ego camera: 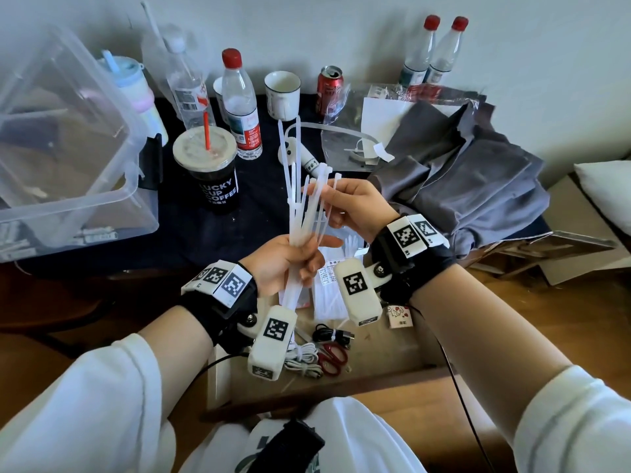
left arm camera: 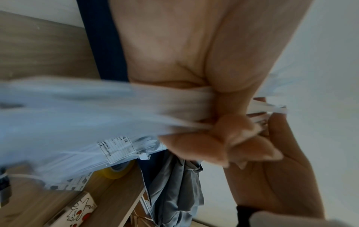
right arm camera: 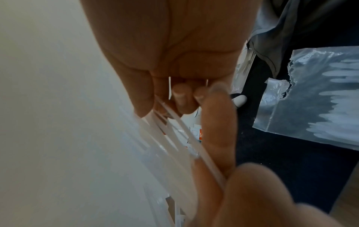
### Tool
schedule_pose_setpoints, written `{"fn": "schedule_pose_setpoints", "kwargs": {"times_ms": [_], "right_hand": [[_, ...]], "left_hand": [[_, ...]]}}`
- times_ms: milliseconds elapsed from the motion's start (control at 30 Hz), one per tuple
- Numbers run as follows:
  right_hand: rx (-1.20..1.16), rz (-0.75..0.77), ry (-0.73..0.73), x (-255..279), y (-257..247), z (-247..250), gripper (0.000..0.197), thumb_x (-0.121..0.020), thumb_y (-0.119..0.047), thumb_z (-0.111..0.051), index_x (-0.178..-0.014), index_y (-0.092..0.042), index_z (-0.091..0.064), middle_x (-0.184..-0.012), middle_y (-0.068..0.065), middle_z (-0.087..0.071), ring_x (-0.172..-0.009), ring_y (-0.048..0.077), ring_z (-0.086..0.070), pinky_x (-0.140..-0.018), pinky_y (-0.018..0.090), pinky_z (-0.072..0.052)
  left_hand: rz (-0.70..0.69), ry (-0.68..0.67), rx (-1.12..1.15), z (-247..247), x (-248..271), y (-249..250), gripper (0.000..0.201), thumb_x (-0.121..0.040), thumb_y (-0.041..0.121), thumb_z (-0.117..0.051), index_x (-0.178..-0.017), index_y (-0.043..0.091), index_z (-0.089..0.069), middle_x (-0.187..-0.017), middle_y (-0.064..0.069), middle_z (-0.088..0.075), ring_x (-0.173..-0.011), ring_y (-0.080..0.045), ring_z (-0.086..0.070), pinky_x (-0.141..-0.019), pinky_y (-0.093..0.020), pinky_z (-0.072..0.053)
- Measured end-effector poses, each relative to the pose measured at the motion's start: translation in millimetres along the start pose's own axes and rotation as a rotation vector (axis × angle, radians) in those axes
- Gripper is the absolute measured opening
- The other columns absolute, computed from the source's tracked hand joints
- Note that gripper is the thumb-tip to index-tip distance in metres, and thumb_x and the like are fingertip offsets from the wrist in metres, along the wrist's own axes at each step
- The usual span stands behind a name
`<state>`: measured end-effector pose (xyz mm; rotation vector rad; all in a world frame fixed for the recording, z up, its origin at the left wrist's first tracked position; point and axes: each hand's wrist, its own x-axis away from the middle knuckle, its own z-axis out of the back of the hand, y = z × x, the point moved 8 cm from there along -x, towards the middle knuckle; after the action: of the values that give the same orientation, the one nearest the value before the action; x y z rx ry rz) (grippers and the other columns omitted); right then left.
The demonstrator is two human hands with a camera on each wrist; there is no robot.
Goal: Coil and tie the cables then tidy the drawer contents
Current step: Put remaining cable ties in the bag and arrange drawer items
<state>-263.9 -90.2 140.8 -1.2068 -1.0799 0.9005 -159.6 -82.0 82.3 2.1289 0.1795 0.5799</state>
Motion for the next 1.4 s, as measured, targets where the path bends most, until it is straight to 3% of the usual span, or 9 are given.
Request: {"fn": "schedule_pose_setpoints", "kwargs": {"times_ms": [100,367,467,633,867,1067,1200,1300,1400], "right_hand": [[-0.021,0.034,0.006,2.3,-4.0,-0.6,0.017,-0.094,-0.009,-0.051,-0.084,-0.008,-0.066,-0.06,0.007,-0.044,-0.041,0.007,-0.037,-0.045,0.018,-0.034],[-0.19,-0.004,0.094,5.4,1.6,9.2,0.016,-0.087,-0.001,-0.059,-0.072,-0.006,-0.057,-0.05,-0.002,-0.052,-0.041,0.01,-0.045,-0.043,0.02,-0.042],[-0.228,-0.021,0.091,7.1,1.6,7.9,0.015,-0.089,-0.001,-0.057,-0.077,-0.007,-0.051,-0.055,0.003,-0.05,-0.038,0.01,-0.043,-0.04,0.021,-0.04],[-0.152,-0.039,0.02,10.3,1.5,1.5,0.017,-0.092,-0.011,-0.054,-0.078,-0.007,-0.062,-0.049,-0.001,-0.049,-0.035,0.009,-0.036,-0.037,0.019,-0.03],[-0.081,0.052,0.055,11.6,-1.6,10.1,0.022,-0.095,-0.016,-0.05,-0.085,-0.01,-0.068,-0.046,-0.006,-0.052,-0.039,0.008,-0.038,-0.042,0.019,-0.033],[-0.162,0.057,0.091,13.3,-3.8,10.4,0.025,-0.098,-0.015,-0.044,-0.087,-0.011,-0.065,-0.041,-0.009,-0.046,-0.033,0.004,-0.033,-0.036,0.016,-0.029],[-0.198,0.082,0.119,12.7,-7.1,12.2,0.023,-0.098,-0.013,-0.043,-0.092,-0.002,-0.062,-0.04,-0.009,-0.044,-0.032,0.002,-0.032,-0.034,0.014,-0.025],[-0.205,0.087,0.159,13.0,-10.3,16.2,0.031,-0.098,-0.013,-0.045,-0.109,0.013,-0.057,-0.044,-0.008,-0.048,-0.034,0.001,-0.038,-0.034,0.013,-0.029],[-0.204,0.093,0.159,15.4,-16.3,14.8,0.028,-0.098,-0.01,-0.045,-0.112,0.012,-0.055,-0.043,-0.01,-0.053,-0.034,0.0,-0.046,-0.036,0.01,-0.034]], "left_hand": [[0.021,-0.026,0.031,-2.7,2.4,-0.4,0.032,-0.083,0.024,-0.046,-0.106,0.006,-0.06,-0.05,0.001,-0.049,-0.039,-0.005,-0.038,-0.042,-0.019,-0.04],[0.02,-0.053,0.059,-5.6,2.8,0.1,0.035,-0.086,0.024,-0.042,-0.114,0.008,-0.056,-0.052,0.002,-0.052,-0.038,-0.003,-0.036,-0.041,-0.016,-0.036],[0.026,-0.072,0.048,-6.7,2.2,-0.8,0.032,-0.088,0.029,-0.052,-0.113,0.01,-0.059,-0.053,0.002,-0.052,-0.038,-0.002,-0.034,-0.04,-0.015,-0.033],[0.024,-0.169,0.072,-13.0,-0.6,-3.4,0.039,-0.062,0.045,-0.083,-0.09,0.019,-0.074,-0.057,0.0,-0.055,-0.038,-0.002,-0.037,-0.039,-0.015,-0.034],[-0.005,-0.172,0.114,-11.3,-5.2,-2.2,0.052,-0.063,0.044,-0.082,-0.106,0.015,-0.07,-0.061,-0.002,-0.057,-0.04,-0.003,-0.04,-0.041,-0.015,-0.037],[-0.015,-0.183,0.064,-11.2,-6.7,1.0,0.071,-0.065,0.046,-0.08,-0.121,0.009,-0.055,-0.061,0.001,-0.056,-0.04,-0.001,-0.035,-0.041,-0.013,-0.034],[-0.01,-0.178,0.054,-9.6,-7.6,-0.6,0.071,-0.066,0.046,-0.08,-0.122,0.009,-0.056,-0.062,0.001,-0.056,-0.041,-0.002,-0.036,-0.042,-0.014,-0.035],[-0.006,-0.168,0.055,-8.0,-8.5,-2.2,0.064,-0.066,0.046,-0.08,-0.116,0.011,-0.062,-0.062,0.001,-0.056,-0.041,-0.003,-0.036,-0.042,-0.015,-0.035],[0.006,-0.171,0.047,-7.9,-8.6,-2.7,0.05,-0.064,0.046,-0.081,-0.103,0.016,-0.071,-0.062,0.0,-0.056,-0.042,-0.004,-0.037,-0.042,-0.016,-0.035]]}}
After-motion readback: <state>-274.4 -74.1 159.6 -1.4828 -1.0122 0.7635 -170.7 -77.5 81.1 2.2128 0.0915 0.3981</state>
